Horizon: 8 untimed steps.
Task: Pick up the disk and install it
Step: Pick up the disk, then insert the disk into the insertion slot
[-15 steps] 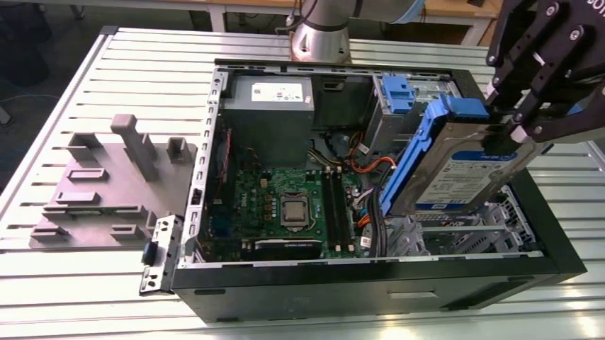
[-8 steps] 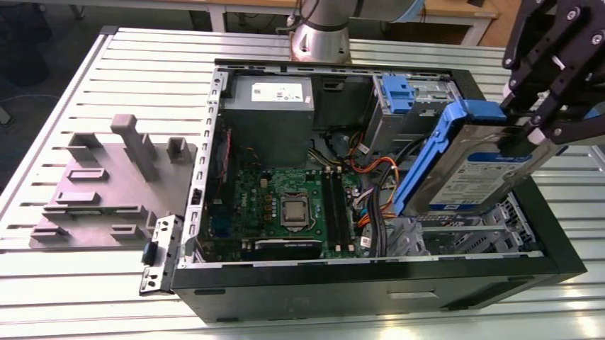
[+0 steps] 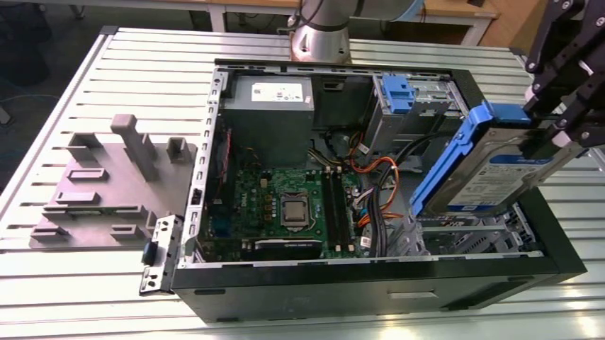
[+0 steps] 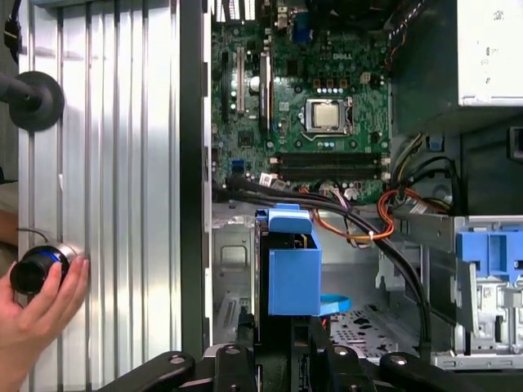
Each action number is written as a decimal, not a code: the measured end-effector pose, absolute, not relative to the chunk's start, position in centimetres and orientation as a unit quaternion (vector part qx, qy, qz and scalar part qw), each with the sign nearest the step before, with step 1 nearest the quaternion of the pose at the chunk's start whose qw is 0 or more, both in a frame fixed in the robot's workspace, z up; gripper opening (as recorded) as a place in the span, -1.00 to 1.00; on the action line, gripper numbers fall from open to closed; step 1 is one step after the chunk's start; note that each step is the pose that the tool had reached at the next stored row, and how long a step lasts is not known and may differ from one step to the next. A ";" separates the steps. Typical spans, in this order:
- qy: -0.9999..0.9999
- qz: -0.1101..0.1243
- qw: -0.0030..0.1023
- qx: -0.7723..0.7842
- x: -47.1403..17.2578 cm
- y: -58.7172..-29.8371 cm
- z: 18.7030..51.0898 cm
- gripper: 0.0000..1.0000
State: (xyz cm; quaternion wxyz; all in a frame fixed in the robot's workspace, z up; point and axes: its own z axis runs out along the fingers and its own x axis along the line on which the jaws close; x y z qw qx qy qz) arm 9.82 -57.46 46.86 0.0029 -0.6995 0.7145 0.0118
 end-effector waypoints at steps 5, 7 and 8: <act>0.715 0.012 0.002 -0.700 11.0 -57.4 46.6 -0.30; 0.714 0.012 0.002 -0.700 11.2 -57.4 46.4 -0.30; 0.714 0.012 0.002 -0.700 11.2 -57.4 46.3 -0.30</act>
